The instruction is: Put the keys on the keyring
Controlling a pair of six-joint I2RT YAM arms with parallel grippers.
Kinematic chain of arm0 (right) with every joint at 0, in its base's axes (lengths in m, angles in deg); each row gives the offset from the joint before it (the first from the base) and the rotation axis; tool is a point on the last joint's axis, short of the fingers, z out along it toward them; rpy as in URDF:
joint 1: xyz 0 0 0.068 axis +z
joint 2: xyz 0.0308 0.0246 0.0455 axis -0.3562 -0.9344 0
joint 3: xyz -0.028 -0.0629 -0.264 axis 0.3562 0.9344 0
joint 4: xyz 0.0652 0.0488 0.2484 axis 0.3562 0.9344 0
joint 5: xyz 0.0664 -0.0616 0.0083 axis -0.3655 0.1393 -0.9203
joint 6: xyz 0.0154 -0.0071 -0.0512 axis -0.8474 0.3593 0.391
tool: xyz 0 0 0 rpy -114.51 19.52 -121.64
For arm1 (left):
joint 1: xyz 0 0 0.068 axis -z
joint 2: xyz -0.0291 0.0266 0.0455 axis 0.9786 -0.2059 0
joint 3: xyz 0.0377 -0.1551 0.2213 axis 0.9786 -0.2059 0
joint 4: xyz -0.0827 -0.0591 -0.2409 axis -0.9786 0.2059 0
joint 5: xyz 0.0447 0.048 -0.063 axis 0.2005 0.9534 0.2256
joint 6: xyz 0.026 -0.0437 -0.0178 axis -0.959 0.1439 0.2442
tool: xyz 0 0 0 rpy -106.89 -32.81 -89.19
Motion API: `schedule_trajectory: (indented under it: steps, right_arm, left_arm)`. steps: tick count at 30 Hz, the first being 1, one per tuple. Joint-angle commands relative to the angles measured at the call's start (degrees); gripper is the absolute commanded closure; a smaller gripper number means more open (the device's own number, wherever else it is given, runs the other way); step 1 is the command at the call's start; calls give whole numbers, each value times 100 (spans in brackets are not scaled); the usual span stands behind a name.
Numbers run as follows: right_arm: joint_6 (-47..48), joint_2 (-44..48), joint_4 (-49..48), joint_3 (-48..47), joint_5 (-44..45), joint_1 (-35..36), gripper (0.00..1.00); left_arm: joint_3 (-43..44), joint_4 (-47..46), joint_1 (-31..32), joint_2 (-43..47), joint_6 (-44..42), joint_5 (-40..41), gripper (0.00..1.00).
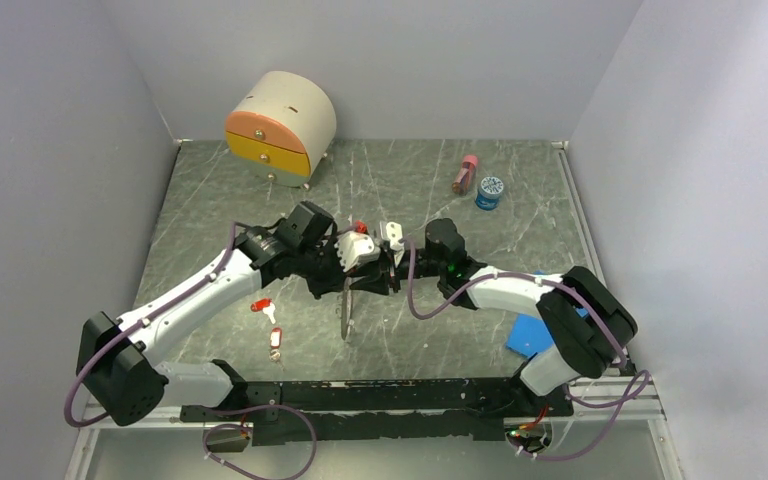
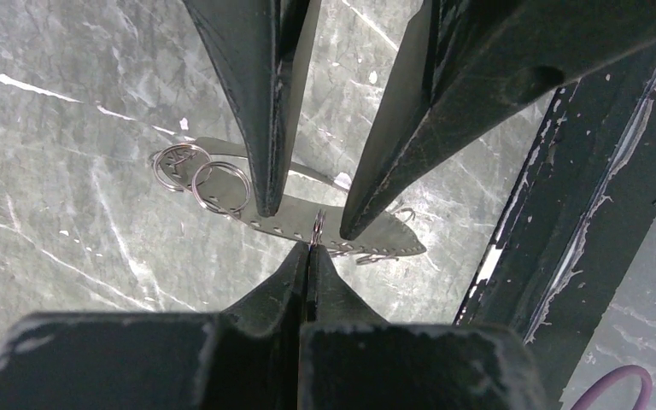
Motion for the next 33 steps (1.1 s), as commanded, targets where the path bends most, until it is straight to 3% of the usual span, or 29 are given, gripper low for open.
schedule_trajectory:
  steps: [1, 8, 11, 22, 33]
  right_arm:
    - [-158, -43, -625, 222, 24, 61, 66]
    - [-670, 367, -1937, 944, 522, 38, 48]
    - [-735, 381, -2519, 1191, 501, 30, 46]
    - [-1391, -352, -3878, 1122, 268, 30, 58]
    - [-1852, -951, -4697, 1159, 337, 34, 64]
  left_arm:
    - [-142, -484, 28, 268, 1, -196, 97]
    - [-679, -972, 28, 565, 52, -68, 97]
    - [-797, -1070, 24, 621, -10, -31, 98]
    - [-926, -1224, 30, 720, -187, -384, 98]
    - [-1256, -1619, 26, 1041, -237, -580, 98]
